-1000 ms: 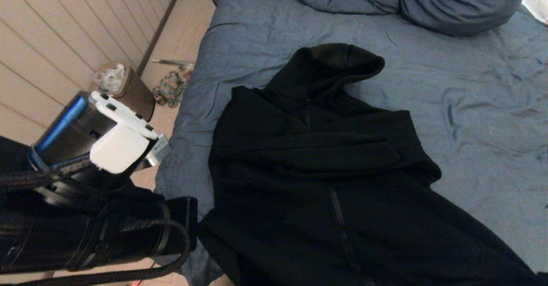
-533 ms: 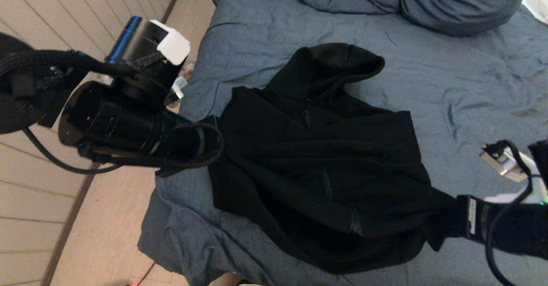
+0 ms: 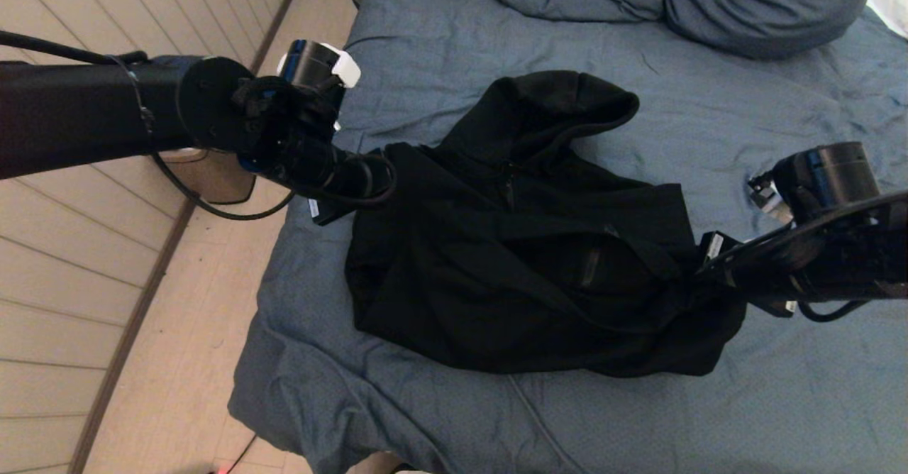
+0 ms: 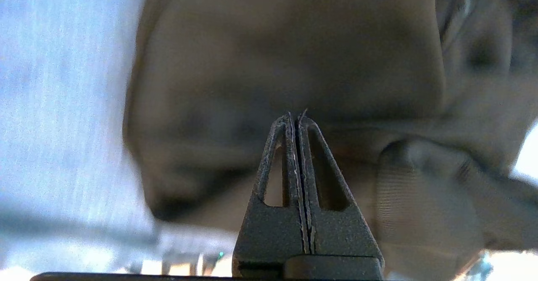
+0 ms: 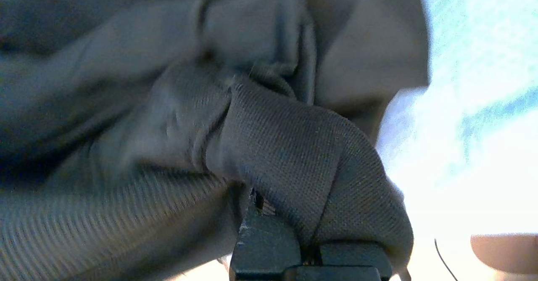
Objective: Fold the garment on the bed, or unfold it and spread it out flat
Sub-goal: Fold the black sweatshirt
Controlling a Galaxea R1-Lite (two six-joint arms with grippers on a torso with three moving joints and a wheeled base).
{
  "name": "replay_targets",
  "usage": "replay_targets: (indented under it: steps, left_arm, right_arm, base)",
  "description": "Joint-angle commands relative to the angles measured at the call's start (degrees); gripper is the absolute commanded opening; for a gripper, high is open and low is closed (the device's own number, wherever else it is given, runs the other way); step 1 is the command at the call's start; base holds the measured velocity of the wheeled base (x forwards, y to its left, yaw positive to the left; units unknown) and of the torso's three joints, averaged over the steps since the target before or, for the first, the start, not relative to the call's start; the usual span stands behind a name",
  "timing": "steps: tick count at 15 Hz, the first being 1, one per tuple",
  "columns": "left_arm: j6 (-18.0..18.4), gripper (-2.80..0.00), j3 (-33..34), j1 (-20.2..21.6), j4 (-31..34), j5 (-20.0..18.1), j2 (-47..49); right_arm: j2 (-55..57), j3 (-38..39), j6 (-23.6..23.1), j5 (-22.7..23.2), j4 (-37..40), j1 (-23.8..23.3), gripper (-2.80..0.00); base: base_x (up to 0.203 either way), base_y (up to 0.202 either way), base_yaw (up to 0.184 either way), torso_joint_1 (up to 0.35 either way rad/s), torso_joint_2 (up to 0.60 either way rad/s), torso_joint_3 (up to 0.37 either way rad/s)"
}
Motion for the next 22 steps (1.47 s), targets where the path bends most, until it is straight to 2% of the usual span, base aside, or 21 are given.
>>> replay_targets:
  steps: [1, 4, 7, 11, 13, 15, 22]
  left_arm:
    - [-0.5, -2.8, -0.28, 1.33, -2.76, -0.05, 3.61]
    - [-1.07, -2.8, -0.26, 2.46, -8.1, 0.48, 3.38]
    - [-1.27, -2.8, -0.26, 3.18, -10.43, 0.86, 2.5]
    - [-0.99, -2.8, -0.11, 2.93, -10.04, 0.78, 0.87]
    - [-1.04, -2.8, -0.08, 1.07, -9.78, 0.77, -0.17]
    - [-1.29, 0.0, -0.09, -1.17, -9.23, 0.69, -0.11]
    - [-0.96, 0.0, 1.34, -10.96, -9.47, 0.59, 1.5]
  right_arm:
    - [4.82, -1.83, 0.23, 0.14, 0.01, -1.12, -2.8]
    - [8.16, -5.47, 0.42, 0.5, -2.81, -1.2, -2.8]
    - [11.57, -8.99, 0.72, 0.5, -5.04, -0.8, -2.8]
    - [13.12, -9.94, 0.7, 0.41, -5.07, -0.63, -2.8]
    - [13.12, -9.79, 0.79, 0.5, -5.07, -0.63, -2.8]
    - [13.21, -10.67, 0.79, 0.5, -5.07, -0.54, -2.8]
    - [14.51, -11.46, 1.14, 0.49, -5.07, -0.45, -2.8]
  base:
    - [0.0, 0.0, 0.0, 0.0, 0.0, 0.0]
    - [0.0, 0.0, 0.0, 0.0, 0.0, 0.0]
    - [0.0, 0.0, 0.0, 0.0, 0.0, 0.0]
    - [0.0, 0.0, 0.0, 0.0, 0.0, 0.0]
    - [0.0, 0.0, 0.0, 0.0, 0.0, 0.0]
    - [0.0, 0.0, 0.0, 0.0, 0.0, 0.0]
    - [0.0, 0.0, 0.0, 0.0, 0.0, 0.0]
